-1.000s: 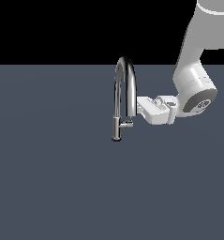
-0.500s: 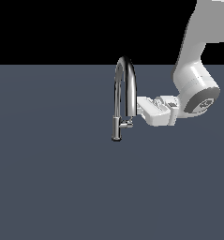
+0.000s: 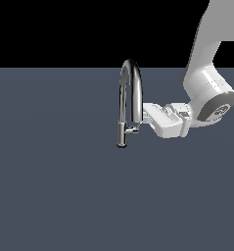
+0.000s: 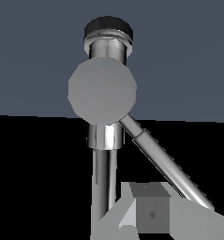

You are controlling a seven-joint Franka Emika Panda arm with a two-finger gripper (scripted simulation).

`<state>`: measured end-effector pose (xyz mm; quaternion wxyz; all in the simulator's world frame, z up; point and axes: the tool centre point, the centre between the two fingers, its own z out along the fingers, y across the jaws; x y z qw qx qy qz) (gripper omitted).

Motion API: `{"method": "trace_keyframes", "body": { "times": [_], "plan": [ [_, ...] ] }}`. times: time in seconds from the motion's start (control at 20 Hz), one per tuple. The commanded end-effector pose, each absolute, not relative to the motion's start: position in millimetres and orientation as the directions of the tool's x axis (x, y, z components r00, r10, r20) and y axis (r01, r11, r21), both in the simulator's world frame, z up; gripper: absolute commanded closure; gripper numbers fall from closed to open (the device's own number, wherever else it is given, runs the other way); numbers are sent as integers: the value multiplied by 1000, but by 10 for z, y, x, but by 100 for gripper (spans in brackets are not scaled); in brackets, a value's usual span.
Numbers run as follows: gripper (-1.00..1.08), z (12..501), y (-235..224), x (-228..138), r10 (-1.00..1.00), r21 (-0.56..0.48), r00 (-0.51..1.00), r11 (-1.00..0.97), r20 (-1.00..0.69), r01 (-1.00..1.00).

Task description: Turn on the faucet by rotating a designated handle.

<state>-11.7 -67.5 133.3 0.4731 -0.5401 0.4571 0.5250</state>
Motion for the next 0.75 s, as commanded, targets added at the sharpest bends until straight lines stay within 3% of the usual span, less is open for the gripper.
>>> {"method": "trace_keyframes", "body": {
  "times": [0.0,0.2,0.7],
  "plan": [
    [108,1177,-759,-293,1,-5,5,-126,-1000,-992],
    [108,1278,-691,-253,6,-31,31,-138,-1000,-990],
    [108,676,-790,-476,1,-6,6,-126,-1000,-992]
  ]
}}
